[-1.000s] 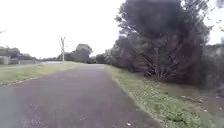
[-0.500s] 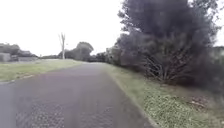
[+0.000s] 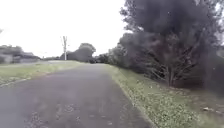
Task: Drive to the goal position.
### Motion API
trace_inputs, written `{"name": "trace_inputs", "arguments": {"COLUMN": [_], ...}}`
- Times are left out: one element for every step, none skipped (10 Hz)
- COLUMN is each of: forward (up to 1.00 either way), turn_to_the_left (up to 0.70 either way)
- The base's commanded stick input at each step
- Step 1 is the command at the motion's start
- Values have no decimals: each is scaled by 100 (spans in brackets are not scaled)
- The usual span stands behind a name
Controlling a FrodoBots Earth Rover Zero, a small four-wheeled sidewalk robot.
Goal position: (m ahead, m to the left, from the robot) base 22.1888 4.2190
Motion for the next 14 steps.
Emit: {"name": "trace_inputs", "arguments": {"forward": [70,70,70,70,70,70,70,70,70,70,70,70,70,70], "turn_to_the_left": [18,0,0,0,0,0,0,10,34,35,25,0,0,14]}}
